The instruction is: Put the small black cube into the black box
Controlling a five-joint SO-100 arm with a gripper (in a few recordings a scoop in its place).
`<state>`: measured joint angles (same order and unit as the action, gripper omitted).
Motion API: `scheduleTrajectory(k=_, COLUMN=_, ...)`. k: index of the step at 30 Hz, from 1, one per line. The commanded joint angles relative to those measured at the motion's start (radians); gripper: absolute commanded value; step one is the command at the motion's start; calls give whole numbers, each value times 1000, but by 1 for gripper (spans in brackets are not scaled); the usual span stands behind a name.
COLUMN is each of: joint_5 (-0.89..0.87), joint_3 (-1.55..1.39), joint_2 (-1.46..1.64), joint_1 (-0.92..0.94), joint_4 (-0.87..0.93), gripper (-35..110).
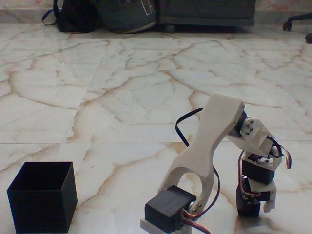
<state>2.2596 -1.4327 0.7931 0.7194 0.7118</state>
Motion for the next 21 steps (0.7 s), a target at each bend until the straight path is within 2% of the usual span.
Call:
scheduleTrajectory(k=1, joint_5=-25, joint_3=46, joint_2=0, joint_1=-20, joint_4=-12, gripper=5)
scheduleTrajectory(k=4, joint_5=-12, joint_3=46, joint_2=3, joint_1=-46, joint_4=-3, gripper=1)
scheduleTrajectory(k=11, joint_5=-184, joint_3=43, joint_2=235, joint_1=-190, joint_4=230, gripper=1)
scheduleTrajectory(k=18, joint_5=-328, joint_3=8, joint_2=408, joint_1=-331, joint_4=360, gripper=1)
scheduleTrajectory(k=21, joint_5=-400, joint_3=-57, joint_2=495, joint_1=-437, joint_4=362, gripper=1)
